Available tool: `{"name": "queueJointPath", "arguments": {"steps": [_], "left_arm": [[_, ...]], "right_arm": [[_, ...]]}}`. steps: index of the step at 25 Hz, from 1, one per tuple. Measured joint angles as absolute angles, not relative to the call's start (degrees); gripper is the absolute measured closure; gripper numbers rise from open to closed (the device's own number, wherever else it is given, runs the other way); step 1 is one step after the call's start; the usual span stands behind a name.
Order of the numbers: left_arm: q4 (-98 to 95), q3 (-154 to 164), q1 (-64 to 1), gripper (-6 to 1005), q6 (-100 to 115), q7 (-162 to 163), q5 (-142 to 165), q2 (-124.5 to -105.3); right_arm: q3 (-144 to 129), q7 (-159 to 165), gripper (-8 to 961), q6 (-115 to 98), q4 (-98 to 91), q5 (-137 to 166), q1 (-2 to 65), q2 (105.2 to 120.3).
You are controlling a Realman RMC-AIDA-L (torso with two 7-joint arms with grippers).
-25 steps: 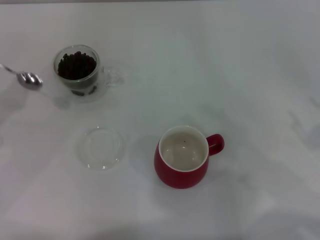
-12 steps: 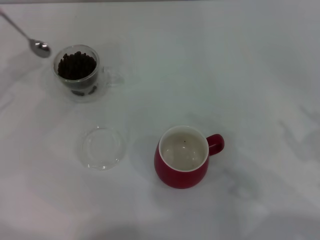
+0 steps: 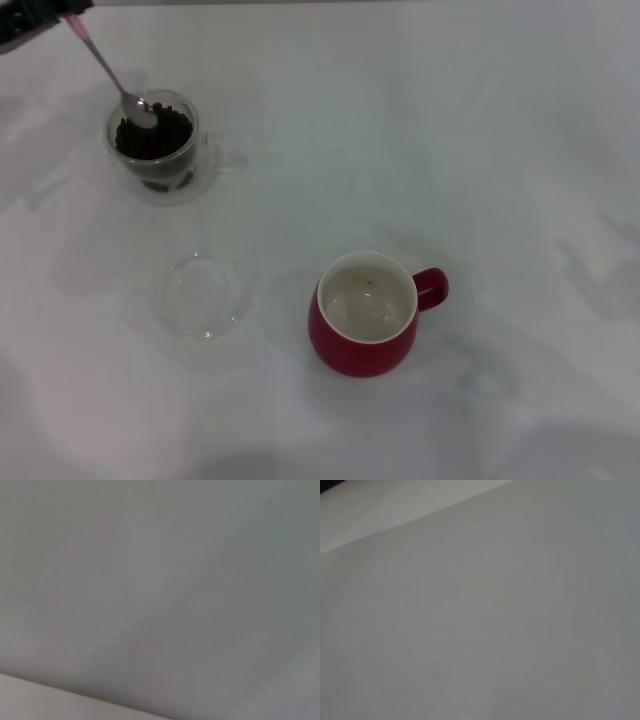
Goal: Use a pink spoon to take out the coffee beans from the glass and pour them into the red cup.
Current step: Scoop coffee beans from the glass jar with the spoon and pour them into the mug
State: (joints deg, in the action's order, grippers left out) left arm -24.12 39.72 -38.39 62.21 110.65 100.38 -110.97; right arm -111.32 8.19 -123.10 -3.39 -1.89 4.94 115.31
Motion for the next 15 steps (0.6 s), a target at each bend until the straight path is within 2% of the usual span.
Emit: {"name": "queueJointPath", "arguments": {"steps": [7, 15], "left_arm": [[-24.22, 42.09, -39.02, 873, 56.94, 110.03, 101.36, -114.23], [-24.23, 41.65, -36.74, 873, 54.80, 109.96, 100.67, -116.11]], "right_arm": [[-111.35, 9.21, 343, -123.05, -3.31, -1.94, 5.30, 115.07], [-111.29, 9.98, 343, -123.02, -3.32, -1.94, 5.89, 114.89]]}}
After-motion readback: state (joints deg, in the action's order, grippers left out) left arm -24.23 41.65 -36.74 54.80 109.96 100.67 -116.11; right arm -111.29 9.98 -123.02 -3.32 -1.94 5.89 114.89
